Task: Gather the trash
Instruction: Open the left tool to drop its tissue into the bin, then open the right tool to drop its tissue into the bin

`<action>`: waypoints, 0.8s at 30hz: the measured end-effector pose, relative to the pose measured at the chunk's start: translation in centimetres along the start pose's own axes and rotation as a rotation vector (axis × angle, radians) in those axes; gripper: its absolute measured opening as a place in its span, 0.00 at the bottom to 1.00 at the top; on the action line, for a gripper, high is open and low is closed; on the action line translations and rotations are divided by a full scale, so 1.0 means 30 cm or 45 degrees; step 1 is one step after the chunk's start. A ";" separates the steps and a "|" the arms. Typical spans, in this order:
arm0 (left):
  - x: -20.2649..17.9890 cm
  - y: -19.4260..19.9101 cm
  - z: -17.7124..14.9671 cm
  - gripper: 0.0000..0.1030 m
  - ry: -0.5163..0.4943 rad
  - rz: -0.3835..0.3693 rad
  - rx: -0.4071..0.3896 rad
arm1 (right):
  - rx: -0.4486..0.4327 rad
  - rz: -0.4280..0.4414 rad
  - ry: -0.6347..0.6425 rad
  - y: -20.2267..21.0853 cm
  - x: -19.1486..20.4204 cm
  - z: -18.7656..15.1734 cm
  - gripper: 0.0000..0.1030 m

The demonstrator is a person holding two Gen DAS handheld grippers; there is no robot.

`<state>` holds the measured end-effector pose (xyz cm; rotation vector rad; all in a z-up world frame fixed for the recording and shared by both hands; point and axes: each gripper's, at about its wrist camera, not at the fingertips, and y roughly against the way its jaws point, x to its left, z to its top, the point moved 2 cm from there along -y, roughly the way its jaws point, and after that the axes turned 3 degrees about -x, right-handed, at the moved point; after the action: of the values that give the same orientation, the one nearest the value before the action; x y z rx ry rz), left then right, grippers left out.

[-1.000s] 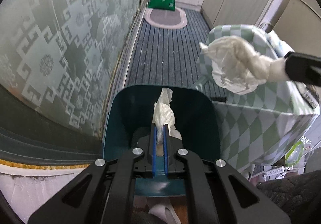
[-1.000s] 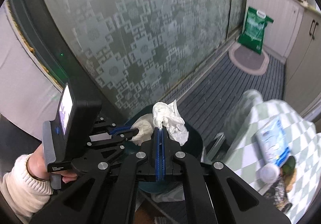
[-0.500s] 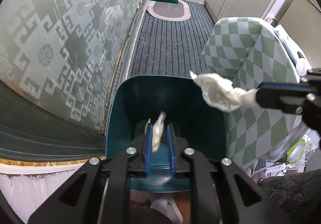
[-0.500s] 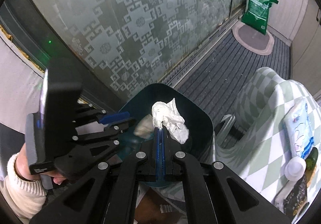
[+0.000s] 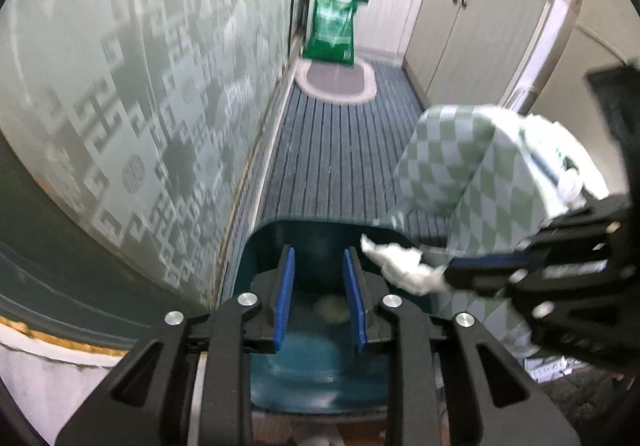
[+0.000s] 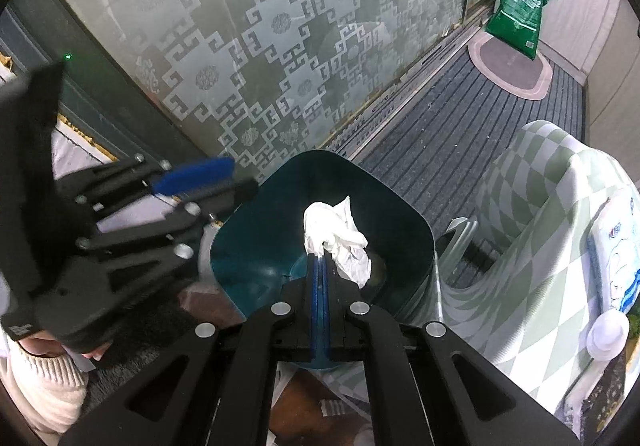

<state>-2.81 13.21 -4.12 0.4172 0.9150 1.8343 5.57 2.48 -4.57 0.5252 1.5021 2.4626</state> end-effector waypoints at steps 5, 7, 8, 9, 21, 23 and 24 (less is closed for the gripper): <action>-0.016 0.095 0.044 0.45 -0.020 0.002 -0.221 | 0.012 0.019 -0.015 -0.014 0.002 -0.014 0.02; -0.021 0.137 0.058 0.51 -0.020 -0.006 -0.319 | 0.009 0.027 -0.018 -0.015 0.003 -0.018 0.03; -0.023 0.154 0.062 0.55 -0.016 -0.008 -0.357 | 0.003 0.034 -0.021 -0.012 0.001 -0.017 0.07; -0.024 0.175 0.068 0.58 -0.008 -0.015 -0.402 | -0.005 0.050 -0.032 -0.007 -0.001 -0.017 0.15; -0.032 0.306 0.100 0.74 0.087 -0.121 -0.720 | -0.242 0.079 -0.052 0.159 -0.029 0.002 0.34; -0.042 0.321 0.097 0.75 0.084 -0.138 -0.738 | -0.315 0.062 -0.050 0.216 -0.038 0.003 0.41; -0.052 0.323 0.098 0.75 0.082 -0.152 -0.745 | -0.339 0.051 -0.050 0.237 -0.045 0.003 0.44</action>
<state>-6.35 10.95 5.23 -0.0611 0.3980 1.9088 6.89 -1.20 1.51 0.5522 1.1343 2.6111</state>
